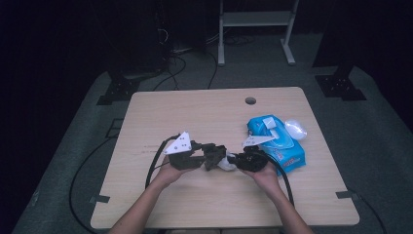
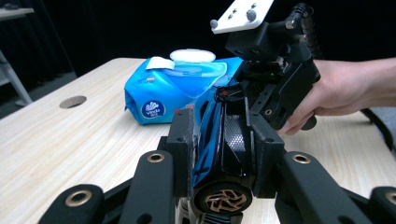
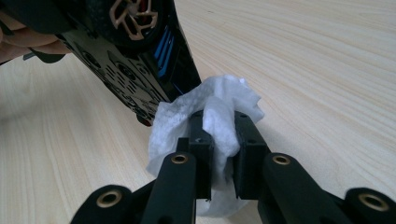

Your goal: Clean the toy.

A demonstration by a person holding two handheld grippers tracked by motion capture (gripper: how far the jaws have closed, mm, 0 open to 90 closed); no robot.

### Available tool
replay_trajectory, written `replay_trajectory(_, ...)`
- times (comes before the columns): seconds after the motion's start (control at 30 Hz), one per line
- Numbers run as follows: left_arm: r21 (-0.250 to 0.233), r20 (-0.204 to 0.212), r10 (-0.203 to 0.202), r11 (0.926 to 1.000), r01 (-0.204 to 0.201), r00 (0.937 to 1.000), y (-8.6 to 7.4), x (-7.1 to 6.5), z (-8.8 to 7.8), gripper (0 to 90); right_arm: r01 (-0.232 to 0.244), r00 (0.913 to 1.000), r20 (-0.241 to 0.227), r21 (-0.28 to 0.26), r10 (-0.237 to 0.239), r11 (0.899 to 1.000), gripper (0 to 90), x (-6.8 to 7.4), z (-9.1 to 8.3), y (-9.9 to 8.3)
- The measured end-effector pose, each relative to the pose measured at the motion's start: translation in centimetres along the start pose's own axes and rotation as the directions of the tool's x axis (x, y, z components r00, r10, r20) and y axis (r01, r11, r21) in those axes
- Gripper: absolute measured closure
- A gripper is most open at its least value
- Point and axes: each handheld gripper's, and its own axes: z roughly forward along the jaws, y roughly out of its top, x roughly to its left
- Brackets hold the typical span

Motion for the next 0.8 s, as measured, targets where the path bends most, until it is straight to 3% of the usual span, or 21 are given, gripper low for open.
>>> replay_trajectory(0.17,-0.002,0.007,-0.054,0.9985,0.054,0.9985,-0.4,0.5,0.1,64.7,0.008,0.9999,-0.008,0.004,-0.008,1.000,79.5,0.0,0.2,0.1)
replay_trajectory(0.27,0.052,0.014,-0.086,0.9949,0.086,0.9962,-1.2,0.8,0.4,60.5,0.011,0.9996,-0.026,0.008,-0.011,1.000,79.5,0.2,0.3,0.2)
replay_trajectory(0.33,0.039,-0.009,-0.095,0.9947,0.095,0.9954,-1.7,0.9,0.4,61.6,0.022,0.9990,-0.039,0.018,-0.021,1.000,79.5,0.3,0.6,0.2)
replay_trajectory(0.4,0.036,0.001,-0.133,0.9905,0.133,0.9911,-2.1,1.1,0.3,62.1,0.027,0.9983,-0.052,0.026,-0.026,0.999,79.5,0.6,0.8,0.3)
replay_trajectory(0.53,0.091,-0.003,-0.111,0.9897,0.111,0.9938,-2.8,1.1,0.5,61.9,0.047,0.9979,-0.046,0.046,-0.045,0.998,79.4,0.9,1.4,0.3)
replay_trajectory(0.6,0.080,-0.001,-0.089,0.9929,0.088,0.9961,-3.3,0.9,0.3,62.8,0.060,0.9976,-0.038,0.077,-0.057,0.995,79.3,0.8,1.6,0.1)
replay_trajectory(0.67,0.070,-0.012,-0.083,0.9941,0.084,0.9965,-3.3,0.7,0.0,63.0,0.028,0.9984,-0.051,0.041,-0.026,0.999,79.4,0.6,1.5,-0.1)
replay_trajectory(0.8,0.088,-0.014,-0.058,0.9944,0.059,0.9982,-3.1,0.6,-0.6,63.1,0.047,0.9976,-0.051,0.029,-0.046,0.998,79.7,1.2,2.0,-0.1)
